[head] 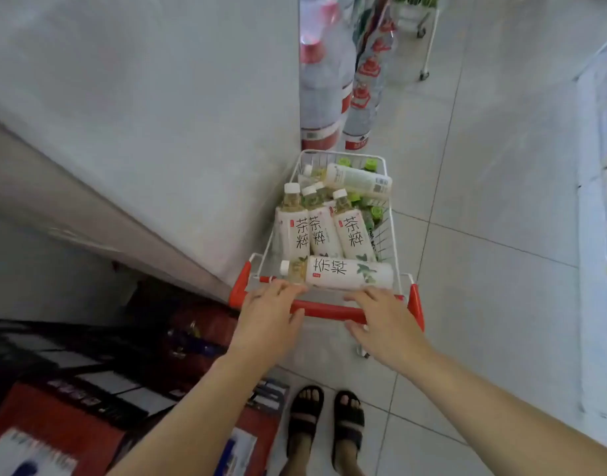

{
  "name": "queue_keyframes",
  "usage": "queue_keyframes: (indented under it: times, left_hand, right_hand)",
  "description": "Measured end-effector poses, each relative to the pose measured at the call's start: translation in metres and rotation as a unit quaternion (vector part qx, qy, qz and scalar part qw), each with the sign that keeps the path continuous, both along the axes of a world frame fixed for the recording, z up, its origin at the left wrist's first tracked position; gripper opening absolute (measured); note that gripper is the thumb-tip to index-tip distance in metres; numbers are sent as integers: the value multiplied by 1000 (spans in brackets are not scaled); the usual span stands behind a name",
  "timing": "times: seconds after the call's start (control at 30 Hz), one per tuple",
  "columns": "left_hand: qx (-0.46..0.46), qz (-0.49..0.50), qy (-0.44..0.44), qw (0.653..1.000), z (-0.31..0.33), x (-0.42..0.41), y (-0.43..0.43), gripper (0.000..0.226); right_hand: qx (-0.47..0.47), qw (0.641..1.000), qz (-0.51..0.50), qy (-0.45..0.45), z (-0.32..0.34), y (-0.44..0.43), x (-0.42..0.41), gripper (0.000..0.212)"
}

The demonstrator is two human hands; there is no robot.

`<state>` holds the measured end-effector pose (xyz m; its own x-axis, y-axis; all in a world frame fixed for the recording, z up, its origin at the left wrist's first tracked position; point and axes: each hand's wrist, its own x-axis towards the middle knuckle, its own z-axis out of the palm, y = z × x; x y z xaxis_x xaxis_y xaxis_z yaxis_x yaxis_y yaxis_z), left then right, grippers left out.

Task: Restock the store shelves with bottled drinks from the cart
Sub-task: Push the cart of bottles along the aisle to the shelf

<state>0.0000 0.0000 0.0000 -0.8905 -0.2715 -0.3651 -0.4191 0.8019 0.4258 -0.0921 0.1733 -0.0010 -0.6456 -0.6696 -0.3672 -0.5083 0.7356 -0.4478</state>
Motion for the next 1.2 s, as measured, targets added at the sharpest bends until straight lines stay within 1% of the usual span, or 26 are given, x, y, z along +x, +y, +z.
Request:
queue_keyframes:
  times: [0.07,0.17,0.23,0.3,0.37,0.4,0.53,0.73,0.8,0.9,1.03,1.2]
  left_hand:
    - [-39,-13,14,999,-23,-6,-5,38]
    - [-37,-19,-9,999,-51,-8,-9,39]
    - [-57,-38,-9,998,-68,-6,-7,39]
    - [-93,-65,15,993,-78,-5,-7,40]
    - [-109,-66,48,991,-87,-5,-6,42]
    - [-107,-66,67,990,-91,-4,-5,42]
    - [-81,-63,90,991,-91,-9,0,42]
    - [-51,-50,79,994,-89,-6,36,37]
    - [-59,-55,86,993,-88,1,49,33]
    - [-73,-85,88,990,-88,11,60,29]
    - [-57,-123,66,989,-85,17,82,32]
    - [-33,-157,43,986,-84,10,130,31]
  right_hand:
    - [-10,1000,4,12,-22,-8,-5,42]
    - [-8,1000,-5,-8,-50,-15,-8,40]
    - [7,1000,4,-3,-64,-15,-5,40]
    - [6,1000,7,25,-71,-12,-6,39]
    - [-4,999,4,45,-75,-9,-5,39]
    - [-11,999,4,49,-76,-8,-4,39]
    - [-15,999,-13,46,-73,-3,-8,38]
    - [-1,1000,-29,9,-66,24,-11,33]
    - [-1,999,-41,-10,-65,36,-4,32]
    - [-6,997,-69,-37,-64,52,14,30]
    - [5,992,-105,-70,-62,82,33,32]
    - [21,984,-148,-98,-57,135,38,36]
